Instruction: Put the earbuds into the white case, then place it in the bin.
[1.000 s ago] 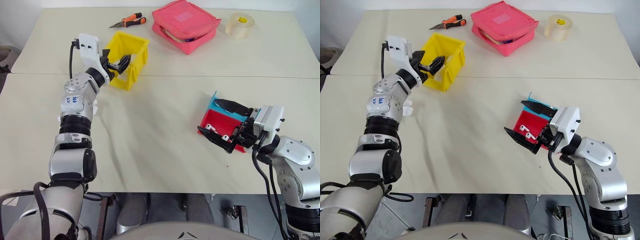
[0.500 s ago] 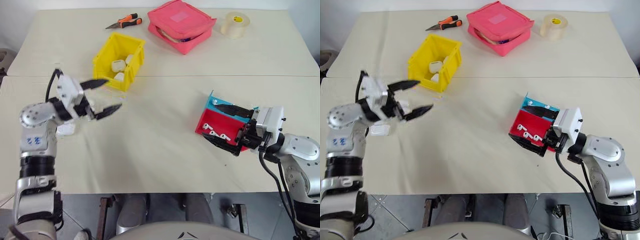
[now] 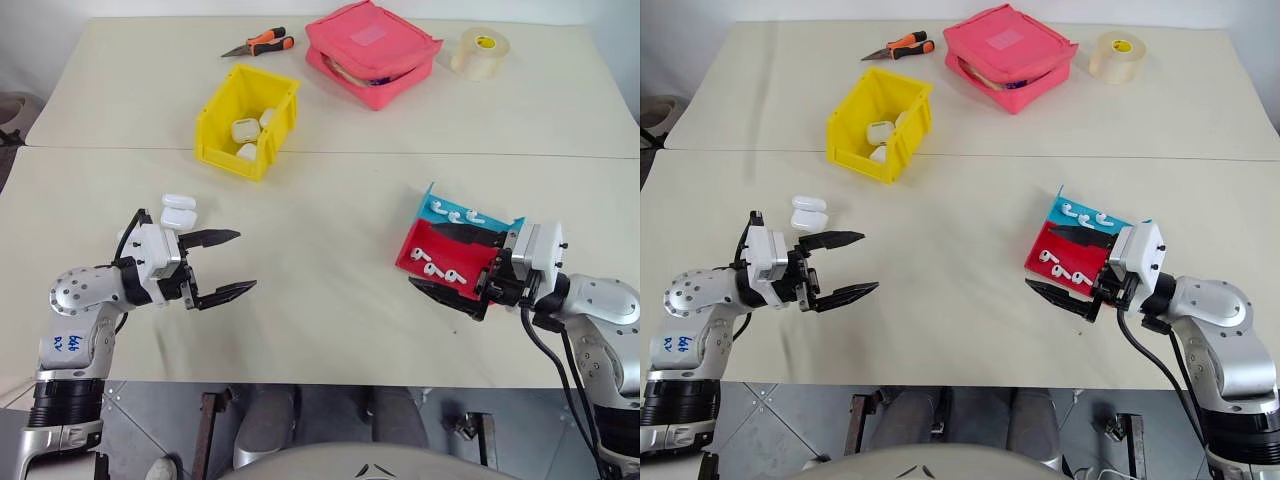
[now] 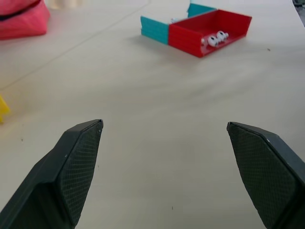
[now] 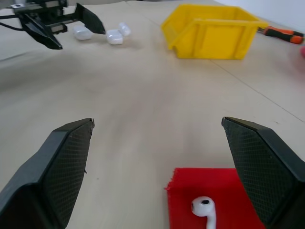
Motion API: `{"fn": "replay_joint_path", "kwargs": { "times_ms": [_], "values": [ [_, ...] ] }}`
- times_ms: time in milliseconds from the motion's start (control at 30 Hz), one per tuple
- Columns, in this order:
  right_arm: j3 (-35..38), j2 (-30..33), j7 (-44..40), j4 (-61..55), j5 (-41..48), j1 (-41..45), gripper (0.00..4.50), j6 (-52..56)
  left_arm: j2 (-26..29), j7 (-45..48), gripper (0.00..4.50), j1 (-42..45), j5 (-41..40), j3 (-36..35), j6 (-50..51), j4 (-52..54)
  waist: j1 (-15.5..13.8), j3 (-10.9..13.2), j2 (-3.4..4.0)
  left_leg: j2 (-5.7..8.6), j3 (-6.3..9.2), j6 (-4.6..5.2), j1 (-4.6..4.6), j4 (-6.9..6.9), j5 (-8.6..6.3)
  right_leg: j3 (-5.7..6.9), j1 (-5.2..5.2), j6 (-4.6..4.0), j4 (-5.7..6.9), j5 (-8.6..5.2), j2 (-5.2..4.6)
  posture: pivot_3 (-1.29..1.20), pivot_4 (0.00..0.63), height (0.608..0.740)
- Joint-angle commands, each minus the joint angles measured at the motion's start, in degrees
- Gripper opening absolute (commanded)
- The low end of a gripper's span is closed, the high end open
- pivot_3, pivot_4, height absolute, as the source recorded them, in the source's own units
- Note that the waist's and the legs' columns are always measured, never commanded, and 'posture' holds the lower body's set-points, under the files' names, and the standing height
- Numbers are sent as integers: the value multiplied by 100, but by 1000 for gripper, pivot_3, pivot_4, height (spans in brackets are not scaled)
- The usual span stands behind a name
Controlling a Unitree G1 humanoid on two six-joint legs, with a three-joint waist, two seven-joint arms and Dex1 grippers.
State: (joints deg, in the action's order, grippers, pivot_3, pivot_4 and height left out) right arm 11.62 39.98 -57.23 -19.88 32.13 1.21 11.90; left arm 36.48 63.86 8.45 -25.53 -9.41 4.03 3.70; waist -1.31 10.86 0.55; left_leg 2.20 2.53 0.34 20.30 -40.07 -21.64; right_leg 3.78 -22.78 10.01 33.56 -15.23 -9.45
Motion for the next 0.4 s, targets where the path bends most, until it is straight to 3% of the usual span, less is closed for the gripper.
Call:
{"fn": "replay_joint_path", "kwargs": {
  "times_ms": [33,400],
  "values": [
    [155,70,187,-210,9,-83,4500,135,-65,-133,4443,161,-89,18,19,138,0,0,0,0,0,0,0,0,0,0,0,0,0,0,0,0,150,740],
    [193,29,207,-255,44,-173,4500,53,-248,-469,4443,636,165,24,-448,-154,1,0,0,2,-8,0,0,1,0,1,0,0,-1,0,0,0,150,740]
  ]
}}
